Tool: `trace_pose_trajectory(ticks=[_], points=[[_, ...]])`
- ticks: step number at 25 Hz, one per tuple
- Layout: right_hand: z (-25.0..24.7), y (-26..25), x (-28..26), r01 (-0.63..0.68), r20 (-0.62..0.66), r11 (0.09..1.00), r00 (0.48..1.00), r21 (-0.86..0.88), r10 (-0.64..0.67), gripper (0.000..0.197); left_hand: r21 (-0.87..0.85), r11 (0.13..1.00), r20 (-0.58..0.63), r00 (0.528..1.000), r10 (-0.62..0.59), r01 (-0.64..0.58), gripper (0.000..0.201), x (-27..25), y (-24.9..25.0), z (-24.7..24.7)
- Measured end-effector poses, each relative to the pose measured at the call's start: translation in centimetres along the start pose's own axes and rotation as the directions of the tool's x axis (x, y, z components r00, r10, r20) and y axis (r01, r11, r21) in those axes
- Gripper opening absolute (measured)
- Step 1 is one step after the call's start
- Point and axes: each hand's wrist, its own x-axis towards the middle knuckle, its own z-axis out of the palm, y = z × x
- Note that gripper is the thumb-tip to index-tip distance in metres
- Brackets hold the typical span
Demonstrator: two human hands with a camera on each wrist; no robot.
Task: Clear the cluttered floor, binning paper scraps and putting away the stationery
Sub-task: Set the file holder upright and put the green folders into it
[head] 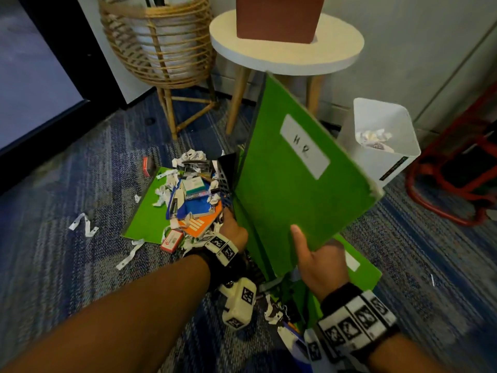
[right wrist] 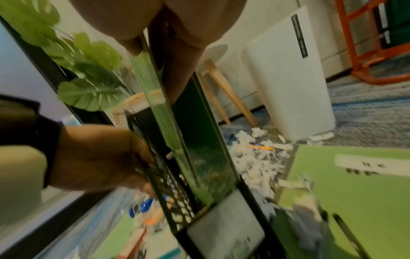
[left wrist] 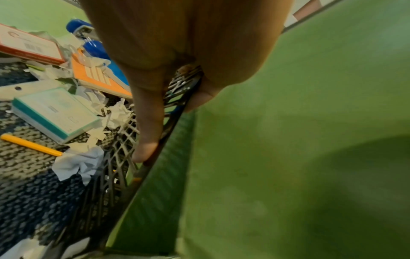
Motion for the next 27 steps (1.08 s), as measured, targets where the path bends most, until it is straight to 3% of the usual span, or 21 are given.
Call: trace_pose_trajectory(ticks=[3,5,10,12,13,15,20,24,27], points=[[0.6,0.5,-0.8,0.060,0.171,0.993,0.984,-0.102,-0.042,0.023,-0.090,0.996,0.078,0.997,0.006,0.001,0.086,0.3,-0.3,1.4],[0.3,0.0,-0.6,0.089,0.202,0.986,0.978,-0.144,-0.059,0.016,-0.094,0.995,0.112,0.994,-0.004,0.015,0.085,0.6,-0.7,2.1],[0.0,0.1,-0.2,0.082,0.037,0.976,0.996,-0.203,-0.076,0.052,-0.134,0.990,0.086,0.995,0.050,-0.038,0.084,1.3,-1.2,2.3],[0.6,1.3,-1.2,0.030,0.164,0.966,0.986,-0.256,0.012,0.048,-0.179,0.981,0.055,0.995,0.081,-0.070,0.078,2.7,-1.6,1.8],[1.0,2.4,-1.6,-0.052,0.239,0.967,0.964,-0.250,0.114,0.041,-0.206,0.976,0.041,0.996,0.084,-0.074,0.077,3.5,-1.9,1.7],[1.4,3.1,-1.6,-0.197,0.345,0.933,0.889,-0.301,0.300,0.043,-0.202,0.973,0.003,0.994,0.114,-0.111,0.075,5.2,-2.9,1.7],[1.5,2.4,-0.6,0.113,0.399,0.847,0.909,-0.520,0.124,0.051,-0.152,0.981,-0.018,0.993,0.118,-0.119,0.066,6.8,-4.3,2.7],[0.6,1.2,-0.8,0.173,0.420,0.842,0.905,-0.511,0.069,0.046,-0.156,0.984,-0.017,0.996,0.084,-0.085,0.090,4.6,-3.7,3.3],[0.4,1.7,-0.7,0.197,0.454,0.804,0.886,-0.561,0.100,0.046,-0.146,0.987,0.030,0.997,0.074,-0.068,0.091,0.7,-1.1,2.0]])
